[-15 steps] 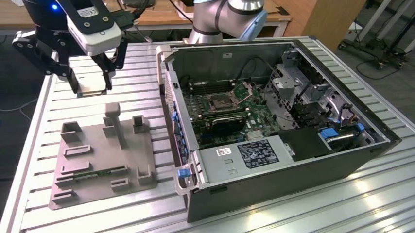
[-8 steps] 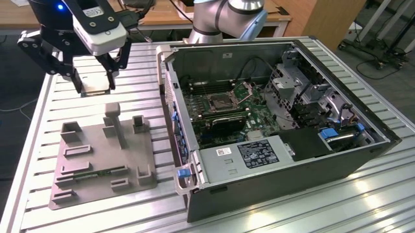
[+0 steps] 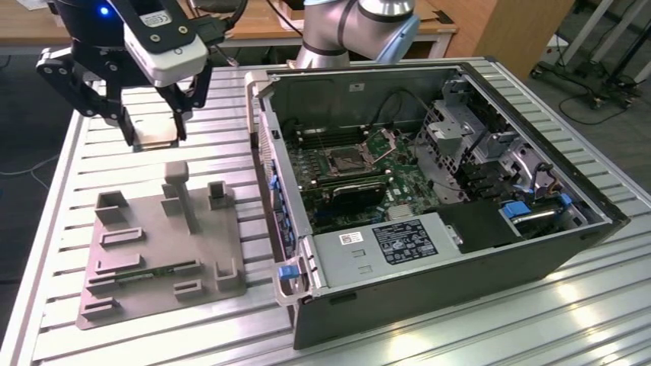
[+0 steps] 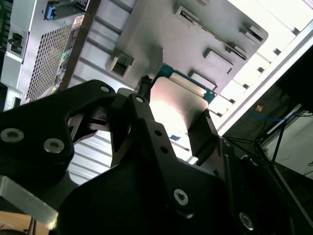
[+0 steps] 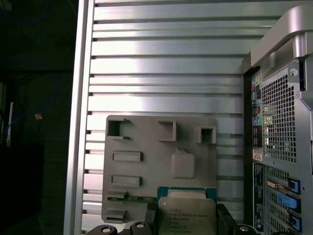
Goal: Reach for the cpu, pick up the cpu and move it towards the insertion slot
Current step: 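Pick up the cpu and move it towards the insertion slot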
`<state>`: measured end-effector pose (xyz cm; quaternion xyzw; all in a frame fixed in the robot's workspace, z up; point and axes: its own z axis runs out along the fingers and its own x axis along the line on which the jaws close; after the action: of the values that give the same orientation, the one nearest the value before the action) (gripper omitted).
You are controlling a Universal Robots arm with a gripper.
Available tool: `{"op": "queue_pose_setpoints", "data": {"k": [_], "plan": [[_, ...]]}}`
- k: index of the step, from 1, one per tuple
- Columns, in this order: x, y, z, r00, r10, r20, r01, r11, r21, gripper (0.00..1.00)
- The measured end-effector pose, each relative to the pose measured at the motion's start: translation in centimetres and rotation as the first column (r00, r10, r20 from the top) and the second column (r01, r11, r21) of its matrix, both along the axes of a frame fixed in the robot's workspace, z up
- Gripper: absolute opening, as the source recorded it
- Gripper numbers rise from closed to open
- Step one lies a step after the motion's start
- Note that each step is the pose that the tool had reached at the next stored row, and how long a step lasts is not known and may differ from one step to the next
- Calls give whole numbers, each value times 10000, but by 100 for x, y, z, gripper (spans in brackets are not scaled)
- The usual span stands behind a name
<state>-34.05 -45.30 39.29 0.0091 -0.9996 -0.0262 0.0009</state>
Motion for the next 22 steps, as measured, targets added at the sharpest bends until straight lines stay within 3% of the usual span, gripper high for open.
{"op": "queue_pose_setpoints", "data": {"k": [22], "plan": [[255,0,0,10000,-1,0,1,10000,0,55]]}}
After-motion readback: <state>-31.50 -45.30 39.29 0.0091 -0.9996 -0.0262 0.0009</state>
